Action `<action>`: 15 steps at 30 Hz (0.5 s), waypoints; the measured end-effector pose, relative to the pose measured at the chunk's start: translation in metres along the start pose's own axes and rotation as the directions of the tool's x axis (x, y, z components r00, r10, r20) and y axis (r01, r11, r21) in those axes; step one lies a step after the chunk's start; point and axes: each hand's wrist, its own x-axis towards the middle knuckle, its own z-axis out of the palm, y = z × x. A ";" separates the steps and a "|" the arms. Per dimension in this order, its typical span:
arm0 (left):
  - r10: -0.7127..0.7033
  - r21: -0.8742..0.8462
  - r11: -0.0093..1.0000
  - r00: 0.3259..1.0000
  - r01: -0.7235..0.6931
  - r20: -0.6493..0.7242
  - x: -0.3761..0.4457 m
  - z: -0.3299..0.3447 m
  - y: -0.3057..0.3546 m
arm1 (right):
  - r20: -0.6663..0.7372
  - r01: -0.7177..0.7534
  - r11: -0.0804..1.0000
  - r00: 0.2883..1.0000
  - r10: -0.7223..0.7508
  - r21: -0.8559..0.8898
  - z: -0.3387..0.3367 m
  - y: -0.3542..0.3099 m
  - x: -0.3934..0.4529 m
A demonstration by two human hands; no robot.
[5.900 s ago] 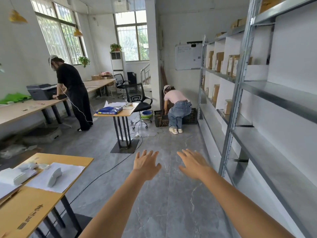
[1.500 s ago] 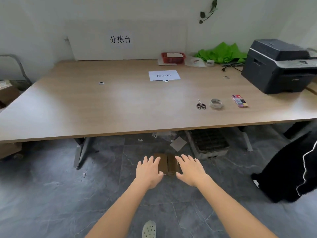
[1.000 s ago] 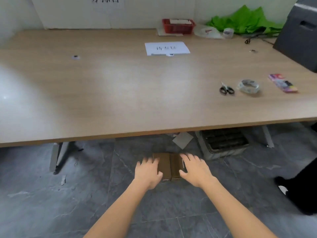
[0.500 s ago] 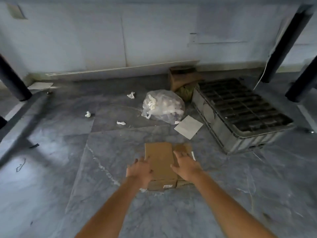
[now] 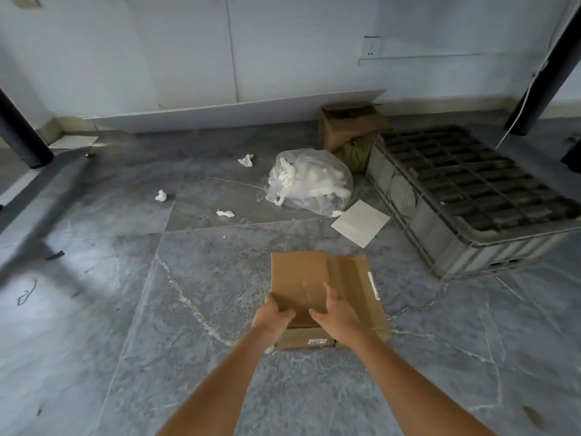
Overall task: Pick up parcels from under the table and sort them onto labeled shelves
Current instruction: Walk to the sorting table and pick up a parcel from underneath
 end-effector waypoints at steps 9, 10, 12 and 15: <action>0.041 -0.103 0.993 0.994 -0.051 -0.102 -0.058 -0.042 0.039 | -0.126 0.049 0.998 0.991 -0.043 0.043 -0.050 -0.046 -0.051; 0.038 -0.124 0.991 0.993 -0.052 -0.109 -0.073 -0.049 0.046 | -0.134 0.046 0.998 0.990 -0.040 0.041 -0.061 -0.054 -0.063; 0.027 -0.183 0.982 0.993 -0.049 -0.118 -0.104 -0.066 0.061 | -0.142 0.040 0.998 0.989 -0.033 0.045 -0.084 -0.071 -0.091; 0.024 -0.222 0.974 0.992 -0.051 -0.123 -0.157 -0.094 0.086 | -0.133 0.008 0.980 0.991 0.020 0.201 -0.117 -0.099 -0.136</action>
